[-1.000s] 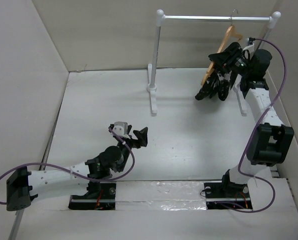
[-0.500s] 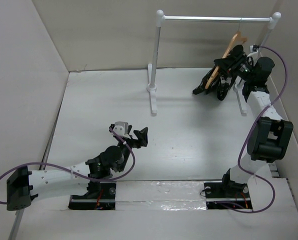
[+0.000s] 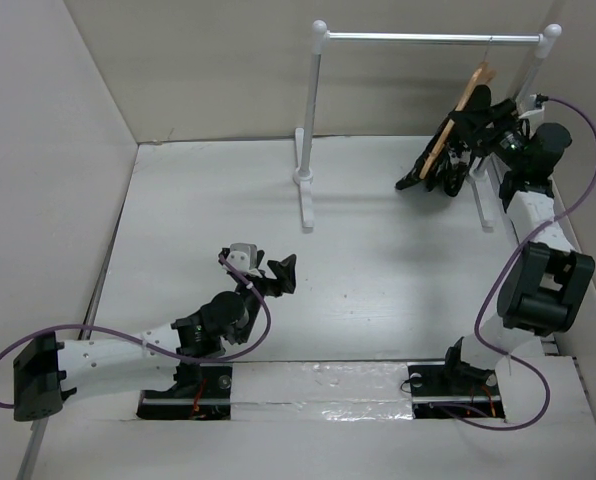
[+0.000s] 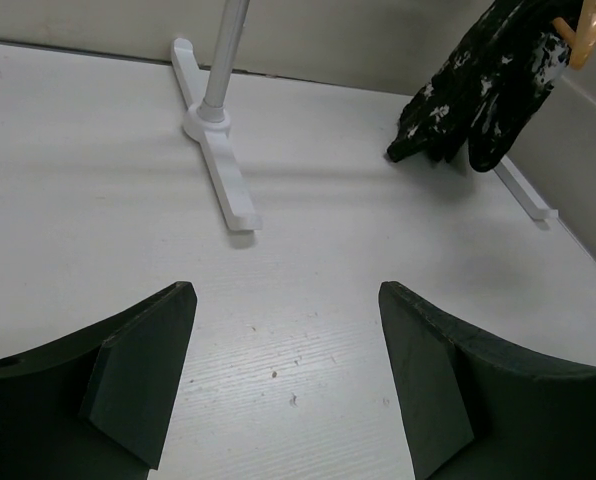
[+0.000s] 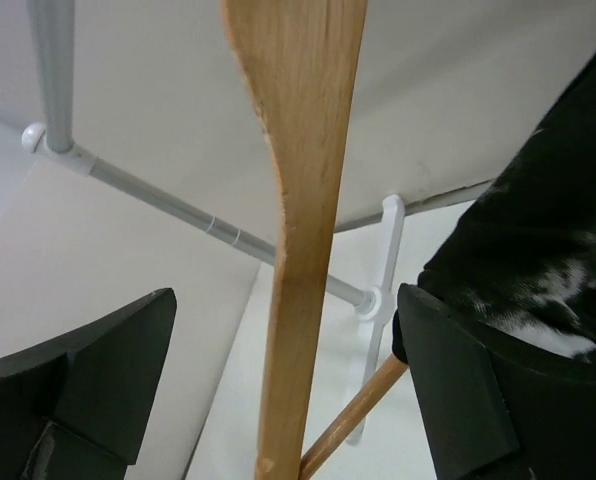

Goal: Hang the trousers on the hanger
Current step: Place the hanger at the clothesline, then reset both arms

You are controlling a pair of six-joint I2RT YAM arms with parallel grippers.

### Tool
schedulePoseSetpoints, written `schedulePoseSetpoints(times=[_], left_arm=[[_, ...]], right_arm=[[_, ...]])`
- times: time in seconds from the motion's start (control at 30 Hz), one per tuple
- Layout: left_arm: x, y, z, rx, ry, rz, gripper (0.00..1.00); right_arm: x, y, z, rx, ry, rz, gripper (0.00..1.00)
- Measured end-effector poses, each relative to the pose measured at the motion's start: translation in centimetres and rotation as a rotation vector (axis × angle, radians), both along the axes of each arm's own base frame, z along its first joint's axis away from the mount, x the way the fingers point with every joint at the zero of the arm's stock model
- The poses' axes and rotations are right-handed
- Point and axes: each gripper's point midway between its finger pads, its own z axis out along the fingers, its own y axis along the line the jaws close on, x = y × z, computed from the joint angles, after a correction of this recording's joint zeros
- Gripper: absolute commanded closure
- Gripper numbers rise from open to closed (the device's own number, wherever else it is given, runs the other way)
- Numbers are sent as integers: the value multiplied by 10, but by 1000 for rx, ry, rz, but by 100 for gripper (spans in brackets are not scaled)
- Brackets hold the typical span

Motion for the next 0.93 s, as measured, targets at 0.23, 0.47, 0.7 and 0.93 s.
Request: schedulePoseSetpoints(times=[0.23,0.47,0.7,0.93], left_arm=[[0,0,-1,-1,5,1,26],[0,4,3,-29,8,15,24],[-3,7,18,-83,-18,0,21],[2,0,9,-41,-26,16,21]], right_arm=[[-38,-23,56,-128,-68,-256,0],[-142,21,81,-228,-242,-279,0],[-241,96,-15,-312,-244,-42,0],[-280,100,-106,-379,-113,2,0]])
